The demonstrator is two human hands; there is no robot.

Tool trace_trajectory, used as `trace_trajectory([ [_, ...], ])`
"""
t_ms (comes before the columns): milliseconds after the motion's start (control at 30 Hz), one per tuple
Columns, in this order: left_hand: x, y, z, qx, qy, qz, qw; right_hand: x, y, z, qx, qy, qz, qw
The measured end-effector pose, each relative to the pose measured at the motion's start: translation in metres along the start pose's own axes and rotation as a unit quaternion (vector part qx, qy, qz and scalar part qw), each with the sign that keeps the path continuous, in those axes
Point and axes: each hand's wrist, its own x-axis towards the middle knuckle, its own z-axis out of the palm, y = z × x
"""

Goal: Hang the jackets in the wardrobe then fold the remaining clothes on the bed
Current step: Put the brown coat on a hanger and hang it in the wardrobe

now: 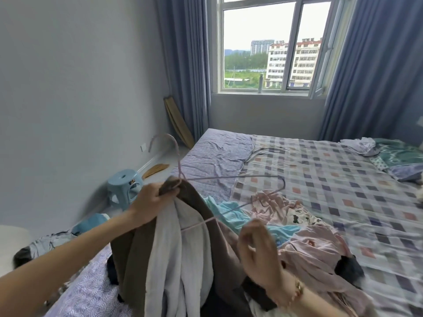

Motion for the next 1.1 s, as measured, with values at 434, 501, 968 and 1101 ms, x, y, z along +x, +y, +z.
trace_trajectory([
  [434, -0.026, 0.045, -0.017, -0.188, -0.045, 0.049, 0.980, 0.002, -0.040, 0.089, 0.169, -0.061, 0.165, 0.970],
  [501, -0.024, 0.044, -0.021, -0.183, -0.051, 0.045, 0.981, 0.004, -0.044, 0.088, 0.166, -0.015, 0.118, 0.979],
  [968, -0.018, 0.030, -0.023, -0.143, -0.072, 0.040, 0.986, 0.007, 0.046, 0.052, -0.036, -0.237, 0.391, 0.889],
  [1101, -0.020, 0.028, -0.027, -0.031, -0.102, 0.076, 0.991, 0.024, 0.067, 0.028, -0.102, -0.213, 0.382, 0.893],
])
